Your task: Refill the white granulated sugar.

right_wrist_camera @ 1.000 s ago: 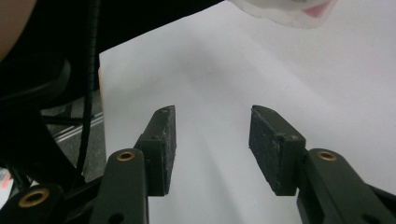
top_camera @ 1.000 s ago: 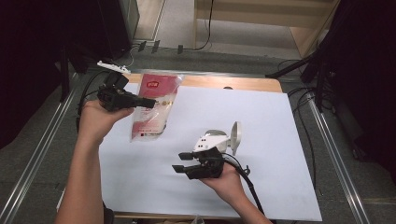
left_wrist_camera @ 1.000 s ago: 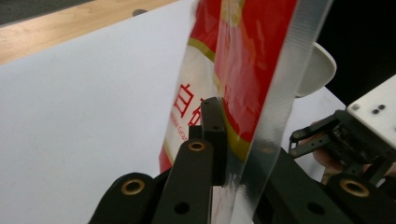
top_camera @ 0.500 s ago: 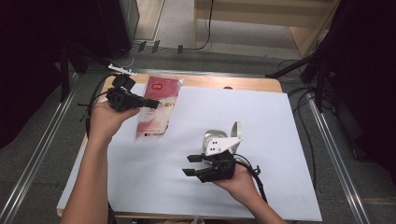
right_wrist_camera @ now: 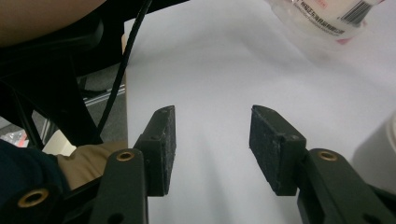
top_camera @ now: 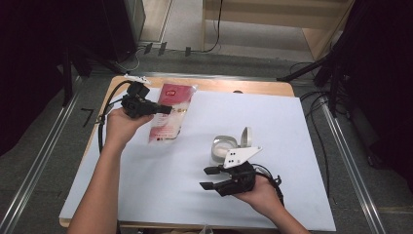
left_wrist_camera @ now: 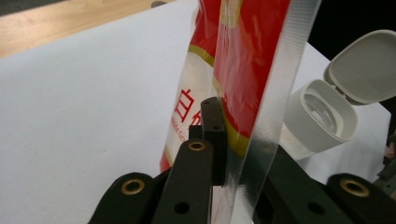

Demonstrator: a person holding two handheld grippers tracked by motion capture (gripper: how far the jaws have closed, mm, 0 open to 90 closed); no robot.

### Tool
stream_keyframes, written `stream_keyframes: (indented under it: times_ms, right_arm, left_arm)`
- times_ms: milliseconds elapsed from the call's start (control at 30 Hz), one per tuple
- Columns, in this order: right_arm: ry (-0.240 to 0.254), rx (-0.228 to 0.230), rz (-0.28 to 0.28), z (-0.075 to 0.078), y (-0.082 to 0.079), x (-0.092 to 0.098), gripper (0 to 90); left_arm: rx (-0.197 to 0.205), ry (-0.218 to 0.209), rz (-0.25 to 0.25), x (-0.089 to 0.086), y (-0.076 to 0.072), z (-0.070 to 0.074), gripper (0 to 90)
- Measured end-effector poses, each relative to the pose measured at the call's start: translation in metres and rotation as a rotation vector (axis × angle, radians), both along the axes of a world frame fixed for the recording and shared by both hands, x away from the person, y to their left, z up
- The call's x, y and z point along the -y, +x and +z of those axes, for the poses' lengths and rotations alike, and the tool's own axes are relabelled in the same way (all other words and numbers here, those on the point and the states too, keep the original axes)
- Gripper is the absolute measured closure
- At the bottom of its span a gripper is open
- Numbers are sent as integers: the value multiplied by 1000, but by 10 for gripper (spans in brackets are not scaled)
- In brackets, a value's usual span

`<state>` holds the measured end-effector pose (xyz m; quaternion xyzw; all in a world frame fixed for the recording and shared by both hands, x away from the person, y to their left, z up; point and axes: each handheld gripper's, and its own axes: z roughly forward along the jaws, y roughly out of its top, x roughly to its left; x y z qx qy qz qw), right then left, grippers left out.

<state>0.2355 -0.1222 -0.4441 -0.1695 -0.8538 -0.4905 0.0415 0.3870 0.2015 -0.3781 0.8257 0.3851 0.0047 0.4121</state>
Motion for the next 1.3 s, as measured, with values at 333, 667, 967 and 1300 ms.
stream_keyframes:
  times_ms: [333, 667, 967, 1300]
  right_arm:
    - [9, -14, -41, -2, -6, 29, 520]
    - [21, -34, -77, 0, -9, 47, 513]
    - [8, -32, -101, -4, -6, 53, 513]
    - [12, -11, -131, -5, -2, 59, 517]
  left_arm:
    - [-1, 8, 21, -1, 4, -13, 900]
    - [0, -8, 25, -16, -5, -19, 900]
    - [-8, -6, 29, -27, -22, -24, 900]
    - [28, -18, 1, -37, -41, -33, 882]
